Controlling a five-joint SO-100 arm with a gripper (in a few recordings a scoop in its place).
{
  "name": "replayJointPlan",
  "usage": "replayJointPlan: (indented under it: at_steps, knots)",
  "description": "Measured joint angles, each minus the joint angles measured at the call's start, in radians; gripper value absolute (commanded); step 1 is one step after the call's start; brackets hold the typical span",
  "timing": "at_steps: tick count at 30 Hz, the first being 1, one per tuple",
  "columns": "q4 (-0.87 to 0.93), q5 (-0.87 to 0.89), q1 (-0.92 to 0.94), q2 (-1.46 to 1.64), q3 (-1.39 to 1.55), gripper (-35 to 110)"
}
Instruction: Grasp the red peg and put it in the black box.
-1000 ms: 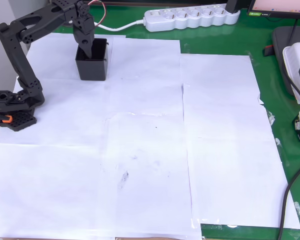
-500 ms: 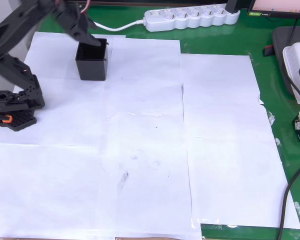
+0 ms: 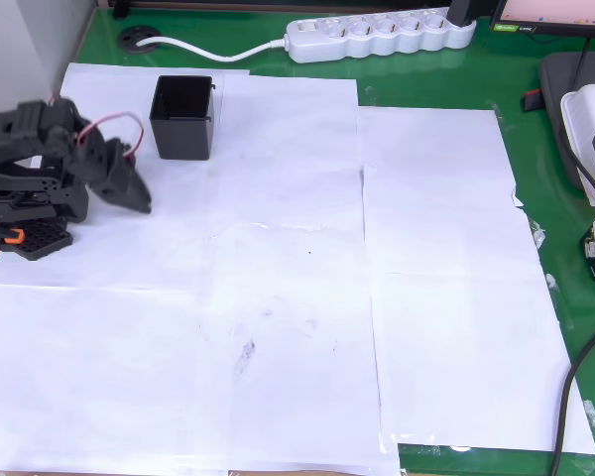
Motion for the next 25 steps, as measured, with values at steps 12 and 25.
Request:
replayJointPlan:
  at_steps: [12, 25]
  knots:
    - [0.078, 0.043, -0.005, -0.044, 0.003, 0]
    - [0.078, 0.043, -0.012, -0.044, 0.003, 0]
